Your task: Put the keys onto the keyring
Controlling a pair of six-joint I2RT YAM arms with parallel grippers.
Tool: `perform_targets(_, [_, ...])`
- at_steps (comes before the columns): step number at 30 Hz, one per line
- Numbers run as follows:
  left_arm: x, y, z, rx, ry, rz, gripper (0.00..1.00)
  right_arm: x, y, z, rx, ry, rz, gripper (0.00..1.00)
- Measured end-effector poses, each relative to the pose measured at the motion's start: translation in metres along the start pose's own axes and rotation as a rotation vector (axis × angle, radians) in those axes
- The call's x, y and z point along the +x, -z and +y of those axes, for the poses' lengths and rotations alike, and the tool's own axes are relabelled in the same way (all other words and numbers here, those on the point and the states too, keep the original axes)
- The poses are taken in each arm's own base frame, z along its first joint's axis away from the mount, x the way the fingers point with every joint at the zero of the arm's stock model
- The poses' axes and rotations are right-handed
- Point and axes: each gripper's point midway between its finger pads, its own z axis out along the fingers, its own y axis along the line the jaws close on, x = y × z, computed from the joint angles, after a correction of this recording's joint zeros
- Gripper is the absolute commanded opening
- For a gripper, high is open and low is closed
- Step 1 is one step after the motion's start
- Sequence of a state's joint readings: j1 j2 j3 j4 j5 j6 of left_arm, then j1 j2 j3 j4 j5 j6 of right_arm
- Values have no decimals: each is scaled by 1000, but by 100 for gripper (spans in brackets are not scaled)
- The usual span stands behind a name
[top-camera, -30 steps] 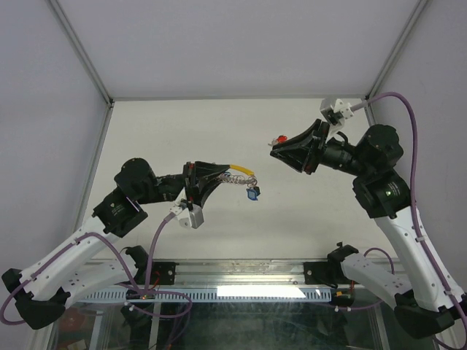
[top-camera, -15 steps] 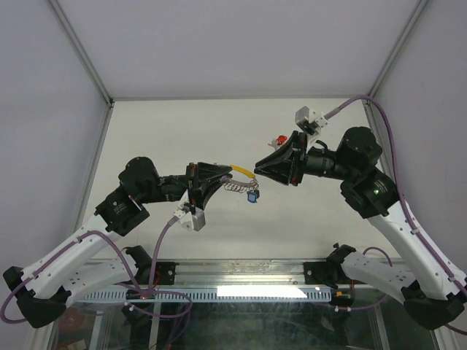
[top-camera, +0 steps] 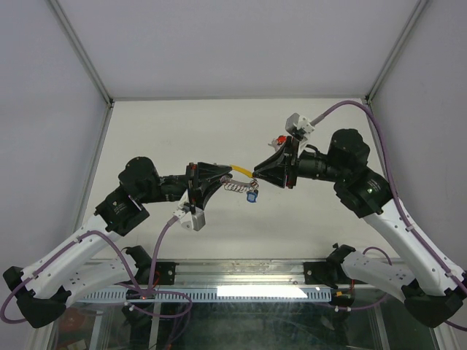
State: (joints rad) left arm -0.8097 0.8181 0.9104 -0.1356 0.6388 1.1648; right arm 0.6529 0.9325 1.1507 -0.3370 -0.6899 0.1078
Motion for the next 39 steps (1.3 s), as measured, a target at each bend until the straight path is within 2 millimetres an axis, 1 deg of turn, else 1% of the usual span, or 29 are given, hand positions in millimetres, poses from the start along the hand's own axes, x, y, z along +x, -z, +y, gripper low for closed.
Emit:
perform_targets(4, [0,0,1,-1,1,0,0,8,-1,2,-14,1,23,24])
perform_targets(7, [0,0,-1,5,6,2,0,10,0,4,-28,10,28,25])
perform_targets(18, [1,0,-3,9,14,4,0,2,11,25,-100,58,-9,27])
perform_targets(27, [1,0,-3,9,20,4,0,2,12,29,-122,68,-18,27])
perform_targets(31, [1,0,-3,8,27,6,0,-3,15,25,-75,81,-39,29])
perform_targets(34, [2,1,-2,1,41,13,0,-12,21,14,25,100,-79,30])
perform_targets(39, [1,1,12,-64,76,15,0,-25,33,-7,189,109,-139,38])
